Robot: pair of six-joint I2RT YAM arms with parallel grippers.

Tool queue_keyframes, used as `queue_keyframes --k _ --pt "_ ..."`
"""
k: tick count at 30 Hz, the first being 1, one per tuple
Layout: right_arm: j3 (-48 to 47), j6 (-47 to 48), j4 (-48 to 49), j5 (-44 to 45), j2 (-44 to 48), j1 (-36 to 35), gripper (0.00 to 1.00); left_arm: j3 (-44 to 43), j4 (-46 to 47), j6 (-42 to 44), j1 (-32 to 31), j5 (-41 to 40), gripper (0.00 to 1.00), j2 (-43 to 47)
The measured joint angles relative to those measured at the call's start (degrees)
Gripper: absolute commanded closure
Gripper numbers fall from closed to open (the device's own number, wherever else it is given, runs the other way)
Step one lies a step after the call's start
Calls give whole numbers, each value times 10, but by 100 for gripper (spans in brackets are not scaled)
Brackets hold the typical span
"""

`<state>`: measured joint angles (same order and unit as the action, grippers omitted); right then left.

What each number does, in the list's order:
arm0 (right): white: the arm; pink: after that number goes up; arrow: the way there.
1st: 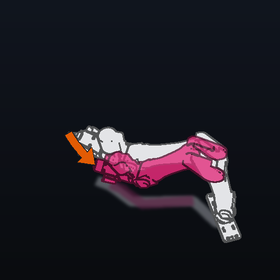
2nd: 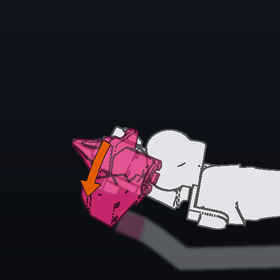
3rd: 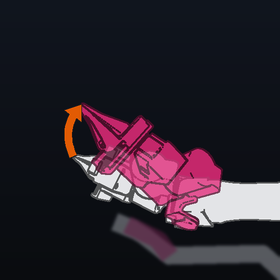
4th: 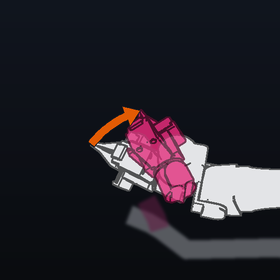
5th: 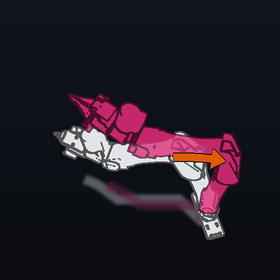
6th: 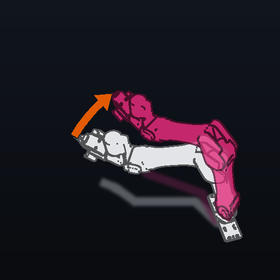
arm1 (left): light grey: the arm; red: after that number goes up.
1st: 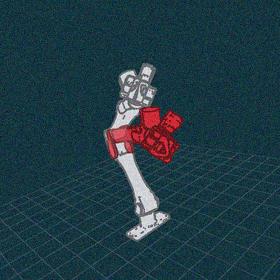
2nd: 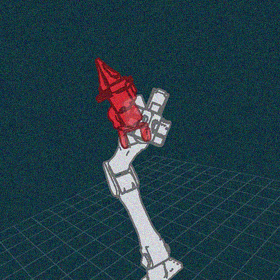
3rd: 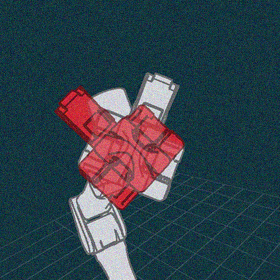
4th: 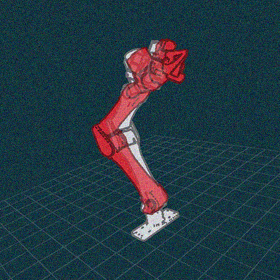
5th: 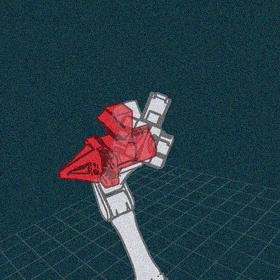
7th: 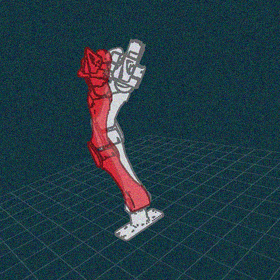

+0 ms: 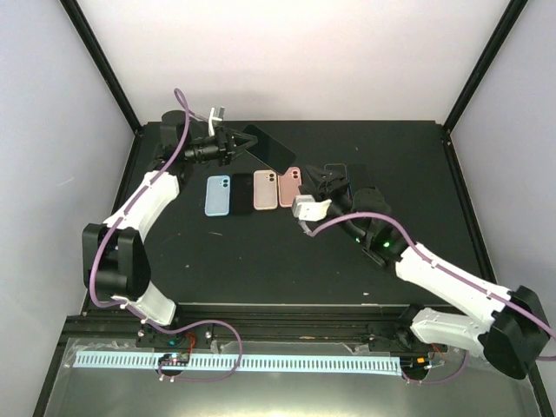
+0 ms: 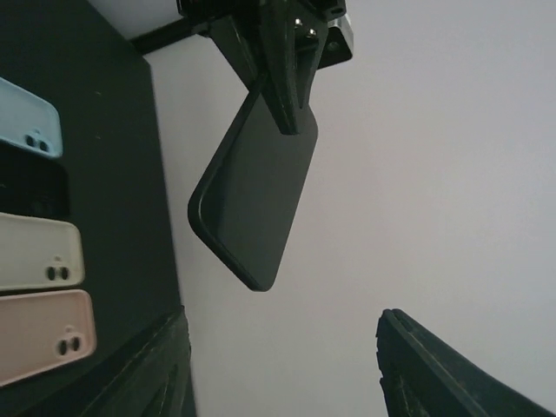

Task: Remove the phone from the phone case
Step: Place the phone at the center of the board.

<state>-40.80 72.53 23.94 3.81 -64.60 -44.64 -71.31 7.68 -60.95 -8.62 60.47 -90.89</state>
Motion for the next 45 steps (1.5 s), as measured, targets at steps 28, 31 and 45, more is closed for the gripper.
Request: queue_keyframes --k 28,31,45 --pt "-423 -442 -687 -454 -139 226 32 -43 -164 437 -85 43 98 44" --pt "-451 -443 -733 -495 -172 229 34 -54 -184 479 -107 43 98 46" --pt "-496 -431 -836 -578 -227 231 92 -89 -233 588 -158 47 96 48"
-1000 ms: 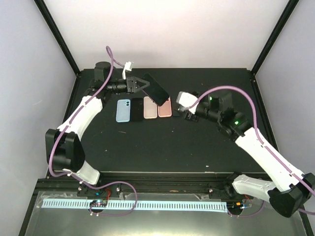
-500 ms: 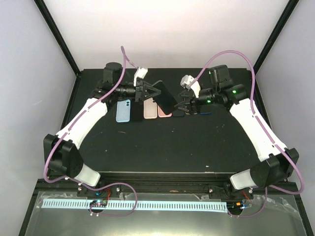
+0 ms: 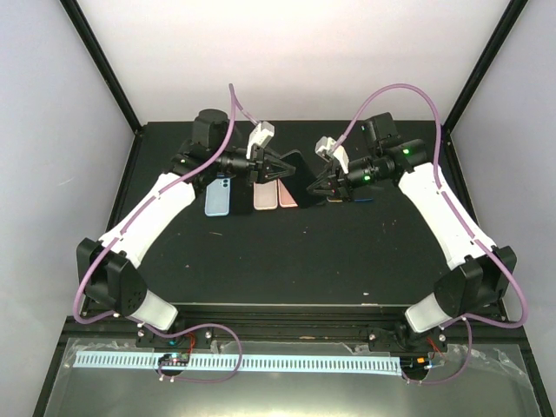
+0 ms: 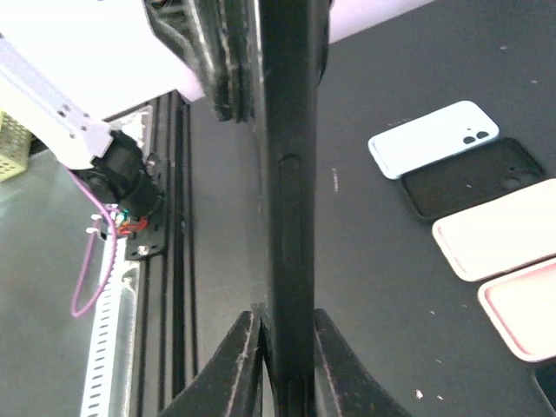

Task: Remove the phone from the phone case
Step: Place the phone at the center of the board.

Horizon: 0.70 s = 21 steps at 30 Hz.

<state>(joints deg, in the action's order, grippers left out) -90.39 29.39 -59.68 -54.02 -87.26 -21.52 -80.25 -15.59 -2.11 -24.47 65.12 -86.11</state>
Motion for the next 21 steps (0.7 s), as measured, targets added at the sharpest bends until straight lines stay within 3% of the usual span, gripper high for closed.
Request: queue_keyframes --k 8,12,14,21 --pt "-20 -4 -30 -19 -8 0 99 -11 -7 23 0 0 58 0" --pt "-25 -4 -45 -19 -17 11 99 -15 -9 28 0 -17 17 0" --pt "-25 -8 -49 -19 -18 22 99 -16 -13 29 1 -28 2 0" --pt "-19 -13 -53 -21 -18 73 99 -19 -32 30 26 -80 1 9"
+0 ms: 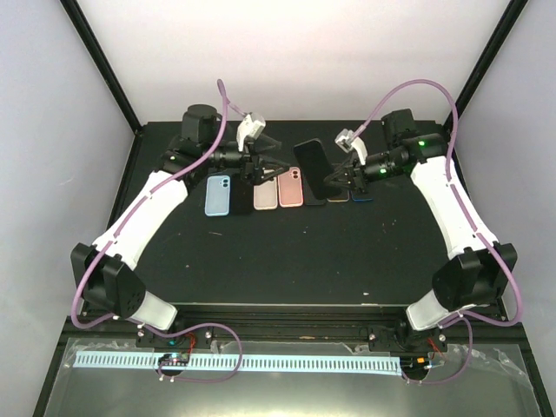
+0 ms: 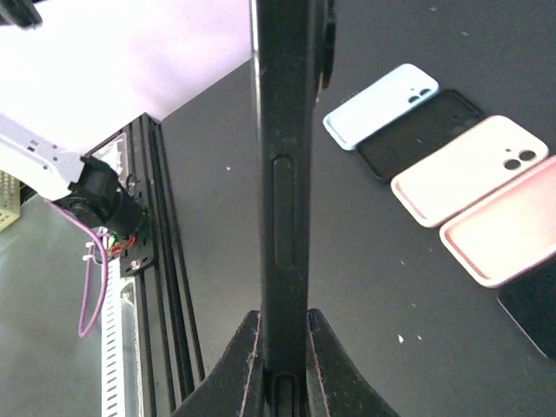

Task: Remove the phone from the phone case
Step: Place the phone at the center of the board.

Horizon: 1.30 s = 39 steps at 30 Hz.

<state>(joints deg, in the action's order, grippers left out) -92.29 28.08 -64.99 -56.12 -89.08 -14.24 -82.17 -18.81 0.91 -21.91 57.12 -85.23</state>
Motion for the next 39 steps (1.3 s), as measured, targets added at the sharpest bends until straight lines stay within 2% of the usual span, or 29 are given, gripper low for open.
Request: queue_keyframes --k 10,22,30,39 --pt "27 1 -23 28 -29 125 99 -9 -56 7 56 -46 1 2" --pt "-7 -5 -50 110 -179 268 99 -1 -75 21 76 -83 1 15" --pt "-86 -10 -79 142 -291 313 99 4 -74 21 76 -91 1 21" --pt "-180 -16 -102 157 -401 320 99 14 -73 20 76 -98 1 24"
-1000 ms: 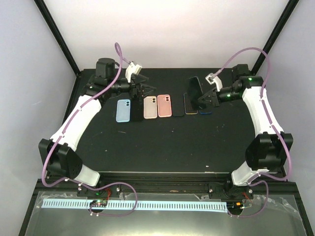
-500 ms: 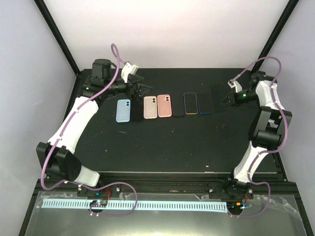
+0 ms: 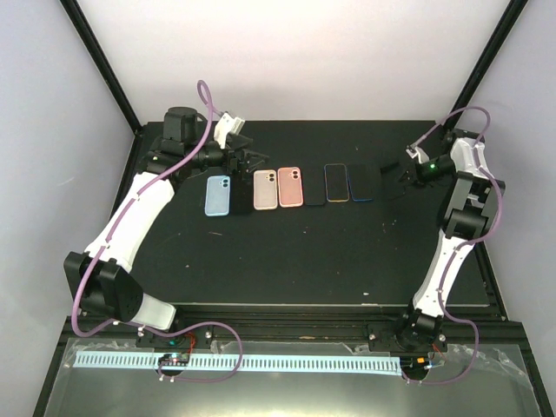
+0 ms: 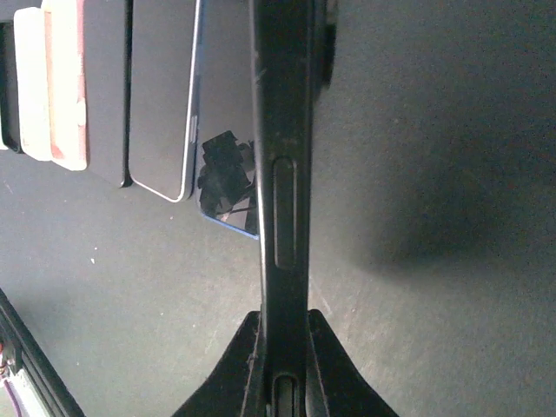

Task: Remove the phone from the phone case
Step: Place the phone at the center of the board.

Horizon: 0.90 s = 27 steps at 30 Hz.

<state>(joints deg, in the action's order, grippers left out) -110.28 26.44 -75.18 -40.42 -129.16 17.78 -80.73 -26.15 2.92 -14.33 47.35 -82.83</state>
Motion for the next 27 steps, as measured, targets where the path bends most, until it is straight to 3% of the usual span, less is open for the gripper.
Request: queue_keyframes --k 12,27 --pt "-66 -10 -12 -31 -105 0 99 3 0 -1 0 -24 1 0" --pt "-73 -28 -27 -103 -141 -10 96 3 0 -13 0 -59 1 -33"
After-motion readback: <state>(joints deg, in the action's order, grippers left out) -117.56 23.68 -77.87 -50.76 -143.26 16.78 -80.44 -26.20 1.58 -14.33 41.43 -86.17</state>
